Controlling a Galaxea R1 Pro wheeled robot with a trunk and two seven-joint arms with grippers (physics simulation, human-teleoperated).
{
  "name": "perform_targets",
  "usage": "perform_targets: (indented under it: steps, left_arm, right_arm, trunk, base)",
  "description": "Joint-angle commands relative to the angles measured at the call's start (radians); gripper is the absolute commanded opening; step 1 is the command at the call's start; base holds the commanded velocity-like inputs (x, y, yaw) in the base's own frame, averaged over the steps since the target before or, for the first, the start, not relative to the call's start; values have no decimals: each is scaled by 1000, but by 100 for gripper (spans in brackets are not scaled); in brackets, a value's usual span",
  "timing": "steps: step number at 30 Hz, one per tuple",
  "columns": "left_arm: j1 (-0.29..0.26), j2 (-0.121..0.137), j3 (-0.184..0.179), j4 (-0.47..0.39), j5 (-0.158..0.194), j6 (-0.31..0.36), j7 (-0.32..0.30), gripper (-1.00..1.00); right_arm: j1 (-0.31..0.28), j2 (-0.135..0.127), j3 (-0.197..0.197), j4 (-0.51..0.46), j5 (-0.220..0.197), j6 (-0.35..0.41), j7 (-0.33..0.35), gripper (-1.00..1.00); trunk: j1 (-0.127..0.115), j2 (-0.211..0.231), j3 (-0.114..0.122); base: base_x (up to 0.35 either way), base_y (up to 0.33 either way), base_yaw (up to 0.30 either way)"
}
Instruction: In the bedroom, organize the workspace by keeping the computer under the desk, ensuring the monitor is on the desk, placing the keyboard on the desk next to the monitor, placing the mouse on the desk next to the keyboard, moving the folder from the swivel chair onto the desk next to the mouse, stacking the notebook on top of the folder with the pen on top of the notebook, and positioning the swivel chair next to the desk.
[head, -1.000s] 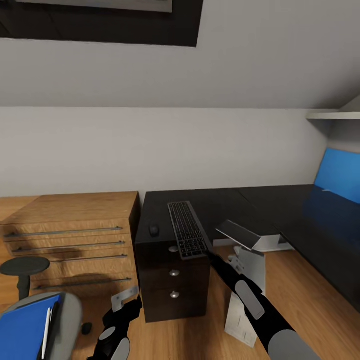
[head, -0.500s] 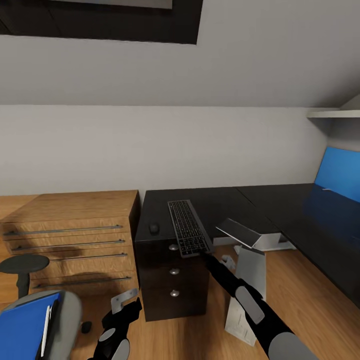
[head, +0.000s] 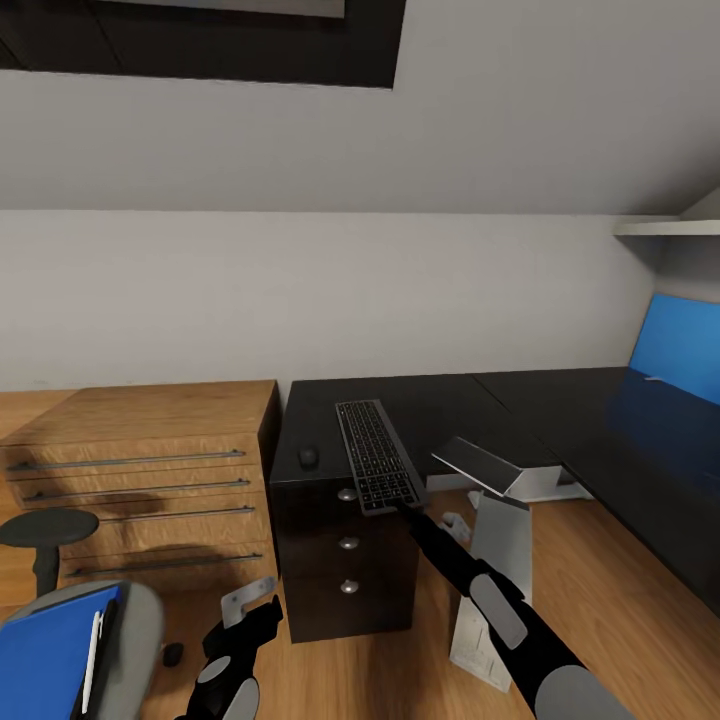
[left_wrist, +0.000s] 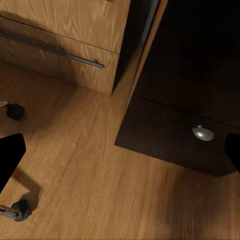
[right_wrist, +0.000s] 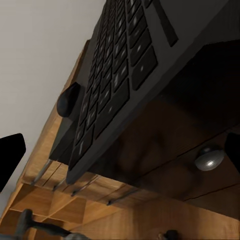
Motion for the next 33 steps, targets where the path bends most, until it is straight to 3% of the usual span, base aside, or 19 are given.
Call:
perform_targets:
  steps: [1, 4, 8, 9, 10, 11, 12, 17, 29, 33]
  left_arm:
    - [-1, 0, -2, -1, 5, 4, 7, 100]
    - [-1, 0, -2, -1, 5, 4, 7, 100]
    - [-1, 0, -2, -1, 7, 4, 7, 100]
    - [-1, 0, -2, -1, 7, 4, 7, 100]
    - [-1, 0, -2, -1, 7, 4, 7, 100]
    - [-1, 0, -2, -1, 7, 4, 6, 100]
    - [-1, 0, -2, -1, 7, 4, 6, 100]
    - [-1, 0, -2, -1, 7, 4, 6, 100]
    - [-1, 0, -2, -7, 7, 4, 0, 100]
    - [-1, 0, -2, -9, 7, 4, 1, 100]
  right_arm:
    - [-1, 1, 0, 0, -11, 5, -2, 100]
    - [-1, 5, -1, -1, -27, 3, -11, 100]
    - [-1, 9, 1, 0, -118, 0, -17, 100]
    - [-1, 11, 1, -1, -160, 0, -18, 100]
    - [-1, 13, 1, -1, -246, 1, -23, 100]
    - [-1, 13, 0, -1, -280, 2, -31, 100]
    - [-1, 13, -1, -1, -341, 3, -55, 100]
    - [-1, 13, -1, -1, -362, 4, -63, 100]
    - [-1, 15, 1, 33, -366, 4, -66, 100]
    - [-1, 15, 1, 37, -366, 4, -66, 100]
  trunk:
    - [0, -1, -1]
    - [0, -1, -1]
    - [0, -1, -1]
    - [0, -1, -1]
    - [0, -1, -1]
    - [0, -1, -1]
    - [0, -1, -1]
    - [0, -1, -1]
    - [0, -1, -1]
    - [15, -29, -14]
  base:
    - [0, 0, 0]
    - [0, 0, 0]
    - [0, 0, 0]
    - [0, 0, 0]
    - [0, 0, 0]
    - [0, 0, 0]
    - [0, 0, 0]
    - [10, 0, 0]
    - [94, 0, 0]
    - [3, 0, 0]
